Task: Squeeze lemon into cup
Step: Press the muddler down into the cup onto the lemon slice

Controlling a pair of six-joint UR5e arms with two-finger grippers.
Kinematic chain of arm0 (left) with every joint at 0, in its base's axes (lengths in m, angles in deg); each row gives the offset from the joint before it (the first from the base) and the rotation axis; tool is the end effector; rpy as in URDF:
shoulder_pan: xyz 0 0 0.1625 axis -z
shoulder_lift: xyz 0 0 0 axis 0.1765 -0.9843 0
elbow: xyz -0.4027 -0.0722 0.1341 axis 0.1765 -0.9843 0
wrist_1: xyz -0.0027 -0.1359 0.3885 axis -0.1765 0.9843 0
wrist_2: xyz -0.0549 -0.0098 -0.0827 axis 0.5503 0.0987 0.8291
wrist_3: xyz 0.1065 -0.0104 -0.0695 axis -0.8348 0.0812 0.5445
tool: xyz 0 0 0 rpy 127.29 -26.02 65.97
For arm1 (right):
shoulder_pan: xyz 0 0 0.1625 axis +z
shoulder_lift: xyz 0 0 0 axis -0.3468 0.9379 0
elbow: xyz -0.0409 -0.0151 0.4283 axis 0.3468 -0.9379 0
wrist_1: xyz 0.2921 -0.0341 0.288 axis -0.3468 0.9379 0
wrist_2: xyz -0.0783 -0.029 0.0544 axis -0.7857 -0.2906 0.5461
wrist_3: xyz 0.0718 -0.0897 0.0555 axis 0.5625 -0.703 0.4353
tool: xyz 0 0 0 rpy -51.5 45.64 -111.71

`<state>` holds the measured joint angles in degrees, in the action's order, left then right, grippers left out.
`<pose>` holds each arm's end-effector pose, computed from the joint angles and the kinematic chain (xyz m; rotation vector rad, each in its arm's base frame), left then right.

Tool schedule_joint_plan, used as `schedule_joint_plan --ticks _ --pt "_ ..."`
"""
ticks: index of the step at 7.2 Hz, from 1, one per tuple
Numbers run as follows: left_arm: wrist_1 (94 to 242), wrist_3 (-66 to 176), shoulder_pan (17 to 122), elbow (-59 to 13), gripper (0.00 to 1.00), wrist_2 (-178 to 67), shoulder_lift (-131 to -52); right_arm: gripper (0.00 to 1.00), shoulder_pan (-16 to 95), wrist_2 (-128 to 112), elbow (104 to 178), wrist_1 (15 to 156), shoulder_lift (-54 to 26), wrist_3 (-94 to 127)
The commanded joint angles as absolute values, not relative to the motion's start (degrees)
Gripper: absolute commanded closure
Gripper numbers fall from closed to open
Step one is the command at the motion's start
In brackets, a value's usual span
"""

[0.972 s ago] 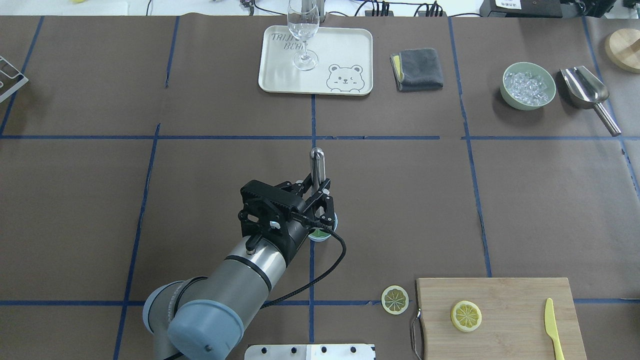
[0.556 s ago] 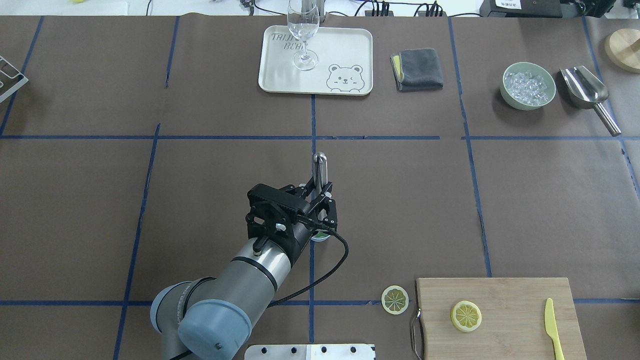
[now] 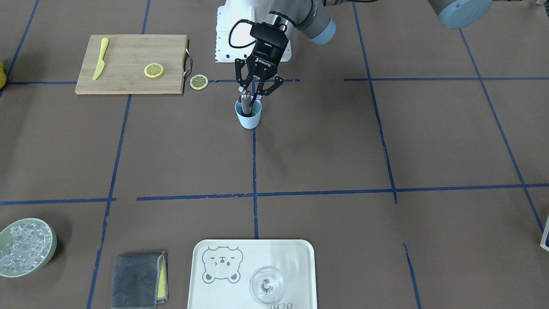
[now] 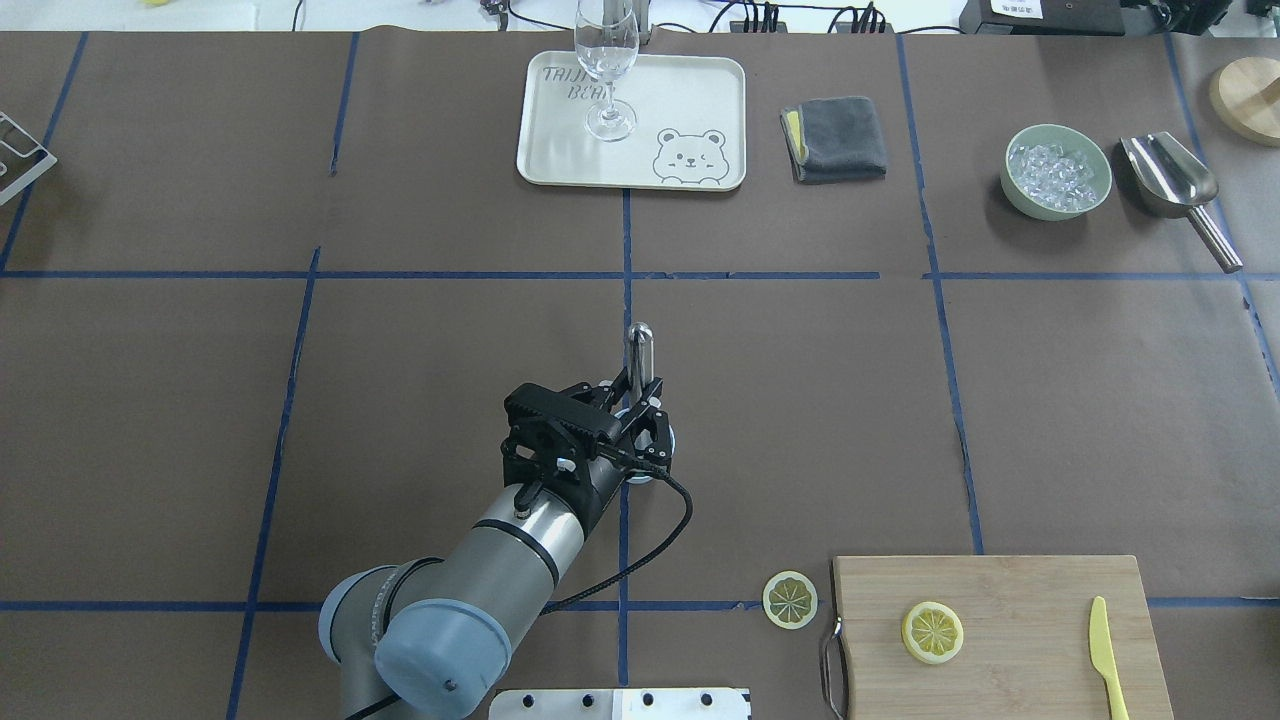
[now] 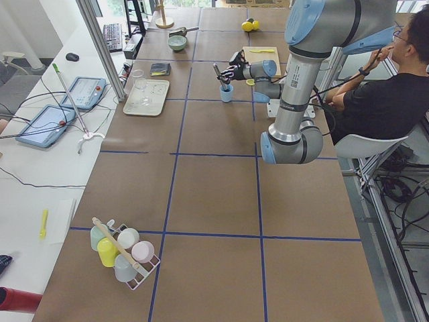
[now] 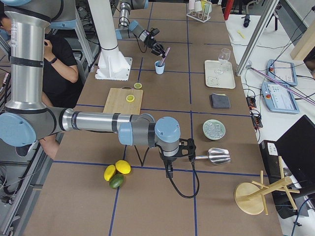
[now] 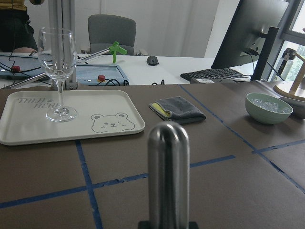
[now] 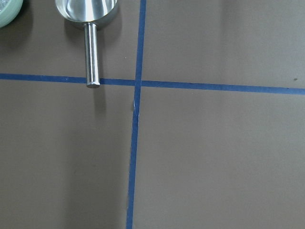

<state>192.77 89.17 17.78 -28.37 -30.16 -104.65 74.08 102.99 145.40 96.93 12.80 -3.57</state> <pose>0.5939 -0.3021 0.1794 1.1303 1.0890 -0.1328 0.0777 -0.4360 0.6746 0.0967 -0.7680 -0.0054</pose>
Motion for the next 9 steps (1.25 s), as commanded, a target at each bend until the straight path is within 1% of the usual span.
schedule_joint_plan --ticks 1,2,3,4,5,7,8,9 --pt "192.45 85.44 18.07 -33.9 1.0 -27.14 -104.11 0.0 74.36 103.08 145.42 96.92 12.76 -3.69" --pt "192.28 82.2 18.77 -37.07 1.0 -27.12 -103.93 0.0 74.45 103.08 145.42 96.92 12.76 -3.78" --pt "192.19 81.3 20.52 -38.58 1.0 -26.86 -103.93 0.0 74.45 102.99 145.51 96.84 12.76 -3.86" --pt "192.01 81.37 22.97 -39.03 1.0 -25.11 -103.93 0.0 74.45 102.99 145.51 96.84 12.67 -3.69" --pt "191.14 82.07 27.26 -39.21 1.0 -19.27 -101.58 0.0 74.45 102.9 145.42 96.84 12.59 -3.6" --pt "190.61 87.4 36.75 -40.26 1.0 -2.61 -91.49 0.0 74.45 102.9 145.42 96.84 12.5 -3.6" --pt "188.26 89.18 41.93 -42.09 1.0 7.5 -86.92 0.0 74.45 102.99 145.51 96.84 12.41 -3.6" --pt "182.75 89.98 47.55 -43.94 1.0 17.95 -84.18 0.0 74.45 103.08 145.51 96.84 12.5 -3.6"
